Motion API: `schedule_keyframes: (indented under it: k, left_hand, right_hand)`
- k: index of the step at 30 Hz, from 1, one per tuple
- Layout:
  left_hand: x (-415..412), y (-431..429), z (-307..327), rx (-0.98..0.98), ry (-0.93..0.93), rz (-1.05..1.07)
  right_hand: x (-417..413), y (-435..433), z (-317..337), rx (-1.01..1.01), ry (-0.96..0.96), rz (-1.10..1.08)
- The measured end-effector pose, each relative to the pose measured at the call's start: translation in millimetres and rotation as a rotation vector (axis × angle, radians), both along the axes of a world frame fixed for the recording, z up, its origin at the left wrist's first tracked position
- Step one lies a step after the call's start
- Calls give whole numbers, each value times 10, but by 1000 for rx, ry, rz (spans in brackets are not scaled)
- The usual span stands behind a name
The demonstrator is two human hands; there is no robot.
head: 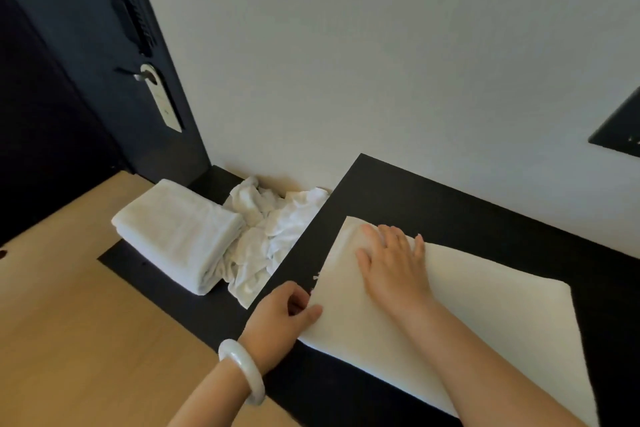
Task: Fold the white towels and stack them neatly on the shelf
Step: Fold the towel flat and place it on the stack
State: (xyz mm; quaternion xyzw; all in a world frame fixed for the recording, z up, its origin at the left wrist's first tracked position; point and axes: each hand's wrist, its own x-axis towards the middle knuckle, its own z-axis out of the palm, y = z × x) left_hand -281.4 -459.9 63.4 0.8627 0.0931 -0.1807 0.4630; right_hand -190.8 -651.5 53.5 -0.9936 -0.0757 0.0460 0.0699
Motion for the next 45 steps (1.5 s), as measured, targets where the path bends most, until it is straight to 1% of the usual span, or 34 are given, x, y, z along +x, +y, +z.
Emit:
schedule_keyframes:
  k: [2,5,8,12,15,17,19,20,21,22,23,24,25,26,27,29,30,31,35,36,38,39,43,45]
  left_hand:
    - [-141,66,18,18,42,3]
    - [-211,72,38,-18,65,18]
    - [-158,65,27,-14,73,-19]
    - [-57,124,34,58,87,-148]
    - [-74,156,-33,158,54,-214]
    - [-95,149,-36,225,-4,-211]
    - [-115,83,-19,310,-97,-163]
    - [-119,20,-1,384,-171,-129]
    - [-121,-71,2,478,-282,-112]
    - [-114,-202,27,549,-406,-116]
    - [-86,-356,22,559,-514,-148]
    - [-26,-517,1,557,-593,-207]
    - [52,-677,2,562,-601,-295]
    - [137,-823,-2,586,-539,-403]
    - [234,-933,-17,625,-482,-495]
    - [427,-1027,-114,703,-436,-591]
    - [492,-1028,-164,705,-414,-593]
    - [525,-1017,-208,721,-417,-583]
    - [506,-1006,-221,794,-410,-597]
    - [504,-1019,-215,803,-399,-599]
    - [512,-1045,-225,801,-403,-598]
    - [509,-1047,-228,799,-407,-599]
    - [526,-998,-225,752,-392,-630]
    - [553,-889,-168,679,-361,-619]
  right_hand:
    - [28,137,16,-51,14,-40]
    - [47,274,-13,-120,16,-88]
    - [40,267,-58,-112,8,-100]
    - [47,201,-116,-85,-82,-83]
    - [50,168,-155,-67,-74,-91]
    - [46,186,-141,-54,-77,-102]
    - [70,195,-110,-20,-42,-108]
    - [84,200,-89,33,-32,-118]
    - [91,199,-57,133,-19,-142]
    - [84,184,-5,289,-10,-188]
    - [55,163,75,470,-26,-246]
    - [4,132,139,606,-64,-301]
    - [-77,84,189,650,-100,-339]
    - [-174,20,218,601,-120,-351]
    - [-282,-85,201,487,-123,-332]
    - [-519,-404,56,191,-83,-240]
    - [-634,-619,-17,84,-65,-221]
    - [-734,-852,-52,31,-56,-250]
    - [-1009,-1603,-52,-42,-4,-532]
    - [-1035,-1669,-38,-6,18,-587]
    - [-1021,-1678,-3,175,64,-660]
    - [-1011,-1661,10,245,79,-663]
    - [-1023,-1734,93,415,153,-612]
    - [-1072,-1816,136,561,177,-668]
